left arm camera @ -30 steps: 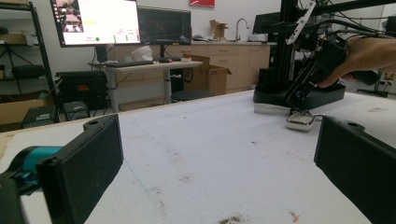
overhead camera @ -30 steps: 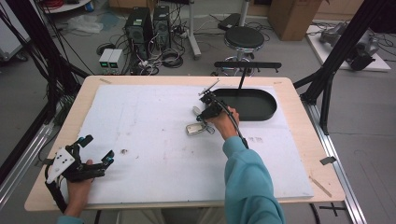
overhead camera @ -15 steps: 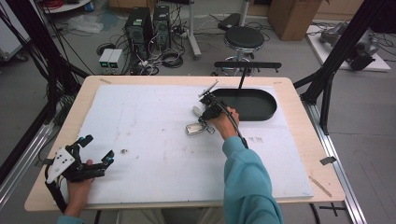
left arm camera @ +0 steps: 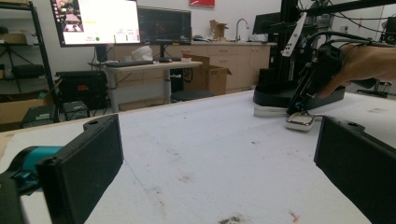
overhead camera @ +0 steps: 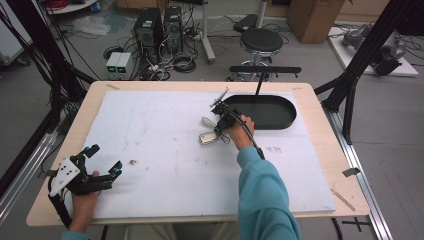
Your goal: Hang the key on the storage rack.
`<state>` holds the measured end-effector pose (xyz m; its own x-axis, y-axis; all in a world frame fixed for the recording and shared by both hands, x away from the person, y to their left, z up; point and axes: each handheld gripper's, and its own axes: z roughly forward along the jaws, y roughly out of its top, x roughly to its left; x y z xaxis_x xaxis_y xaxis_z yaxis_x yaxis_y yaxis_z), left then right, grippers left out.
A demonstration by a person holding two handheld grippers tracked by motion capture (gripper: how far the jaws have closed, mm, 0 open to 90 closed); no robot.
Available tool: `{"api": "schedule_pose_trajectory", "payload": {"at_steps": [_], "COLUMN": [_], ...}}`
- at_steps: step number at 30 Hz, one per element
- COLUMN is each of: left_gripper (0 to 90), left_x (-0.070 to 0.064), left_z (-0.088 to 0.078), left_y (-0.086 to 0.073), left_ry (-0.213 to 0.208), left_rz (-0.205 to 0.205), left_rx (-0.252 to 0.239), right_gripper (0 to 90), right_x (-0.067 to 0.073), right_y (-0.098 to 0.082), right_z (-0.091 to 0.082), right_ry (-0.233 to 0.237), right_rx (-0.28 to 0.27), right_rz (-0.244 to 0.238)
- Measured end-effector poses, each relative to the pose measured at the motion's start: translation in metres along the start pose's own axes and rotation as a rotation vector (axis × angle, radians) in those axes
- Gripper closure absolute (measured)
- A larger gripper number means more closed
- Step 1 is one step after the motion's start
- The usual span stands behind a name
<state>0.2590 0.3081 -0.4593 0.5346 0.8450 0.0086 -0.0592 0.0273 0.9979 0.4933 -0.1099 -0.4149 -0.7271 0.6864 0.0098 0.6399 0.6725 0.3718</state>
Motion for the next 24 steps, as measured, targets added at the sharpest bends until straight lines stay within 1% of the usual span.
{"api": "schedule_pose_trajectory", "payload": {"at_steps": [2, 3, 4, 7, 9, 12, 13, 14, 17, 20, 22, 24], "left_gripper": [1.7, 1.7, 1.7, 1.7, 1.7, 1.7, 1.7, 1.7, 1.7, 1.7, 1.7, 1.7], "left_x": [0.000, 0.000, 0.000, 0.000, 0.000, 0.000, 0.000, 0.000, 0.000, 0.000, 0.000, 0.000], "left_z": [0.000, 0.000, 0.000, 0.000, 0.000, 0.000, 0.000, 0.000, 0.000, 0.000, 0.000, 0.000], "left_y": [0.000, 0.000, 0.000, 0.000, 0.000, 0.000, 0.000, 0.000, 0.000, 0.000, 0.000, 0.000], "left_ry": [-0.001, -0.001, -0.001, -0.001, -0.001, -0.001, -0.001, -0.001, -0.001, -0.001, -0.001, -0.001], "left_rz": [0.000, 0.000, 0.000, -0.002, -0.002, -0.002, -0.001, -0.002, -0.002, -0.002, -0.002, -0.002], "left_rx": [0.001, 0.001, 0.001, 0.000, 0.000, 0.000, 0.000, 0.000, 0.000, 0.000, 0.000, 0.000], "right_gripper": [82.0, 82.0, 82.0, 82.1, 82.1, 82.2, 82.2, 82.2, 82.2, 82.2, 82.2, 82.2], "right_x": [0.001, 0.001, 0.002, 0.003, 0.002, 0.002, 0.002, 0.002, 0.002, 0.002, 0.003, 0.004], "right_y": [0.001, 0.001, 0.001, 0.001, 0.001, 0.001, 0.000, 0.000, 0.000, -0.001, -0.002, -0.002], "right_z": [0.000, 0.000, -0.002, -0.005, -0.008, -0.013, -0.015, -0.018, -0.024, -0.030, -0.034, -0.037], "right_ry": [-0.004, -0.007, -0.007, -0.001, -0.005, 0.002, -0.001, 0.004, 0.001, 0.013, 0.037, 0.031], "right_rx": [0.000, -0.012, -0.010, -0.031, -0.035, -0.056, -0.067, -0.073, -0.096, -0.125, -0.137, -0.143], "right_rz": [-0.008, -0.024, -0.020, -0.015, -0.022, -0.013, -0.025, -0.020, -0.041, -0.035, -0.029, -0.038]}}
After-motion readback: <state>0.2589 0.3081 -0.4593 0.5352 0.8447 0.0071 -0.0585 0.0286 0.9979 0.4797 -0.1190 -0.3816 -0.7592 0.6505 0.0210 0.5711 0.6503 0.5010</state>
